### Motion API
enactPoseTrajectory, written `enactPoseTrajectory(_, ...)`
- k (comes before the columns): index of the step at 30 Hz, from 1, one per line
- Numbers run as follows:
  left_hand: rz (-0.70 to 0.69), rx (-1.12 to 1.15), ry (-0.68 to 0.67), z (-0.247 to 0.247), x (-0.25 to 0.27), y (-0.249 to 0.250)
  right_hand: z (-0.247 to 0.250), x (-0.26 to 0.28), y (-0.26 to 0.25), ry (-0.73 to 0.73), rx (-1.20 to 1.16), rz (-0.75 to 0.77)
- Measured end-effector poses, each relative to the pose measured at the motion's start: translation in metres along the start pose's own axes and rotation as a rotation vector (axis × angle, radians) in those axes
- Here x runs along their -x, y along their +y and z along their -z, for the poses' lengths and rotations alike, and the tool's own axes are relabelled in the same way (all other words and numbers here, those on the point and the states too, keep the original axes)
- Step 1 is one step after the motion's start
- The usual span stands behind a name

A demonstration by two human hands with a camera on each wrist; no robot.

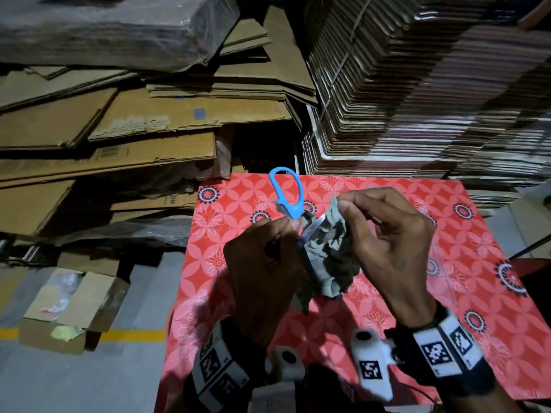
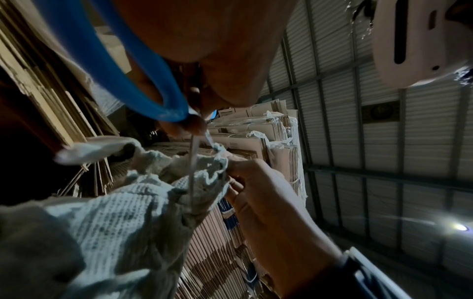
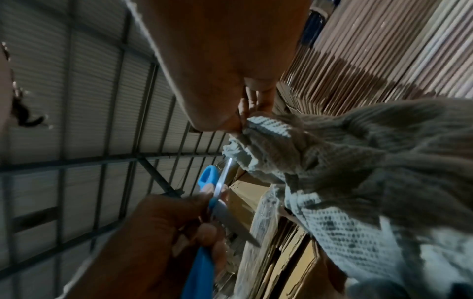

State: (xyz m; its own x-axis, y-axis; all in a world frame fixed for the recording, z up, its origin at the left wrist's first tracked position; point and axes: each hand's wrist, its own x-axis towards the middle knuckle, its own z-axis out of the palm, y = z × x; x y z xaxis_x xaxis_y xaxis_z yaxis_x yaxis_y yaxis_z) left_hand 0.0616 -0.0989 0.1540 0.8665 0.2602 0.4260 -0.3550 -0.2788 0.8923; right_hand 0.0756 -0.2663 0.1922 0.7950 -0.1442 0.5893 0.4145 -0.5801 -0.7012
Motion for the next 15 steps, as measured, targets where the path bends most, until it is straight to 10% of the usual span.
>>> enactPoseTrajectory(15, 0.037, 0.013, 0.011, -0.004, -0.003, 0.003, 0.009, 0.005, -0.013, -0.104, -0.058, 0.036)
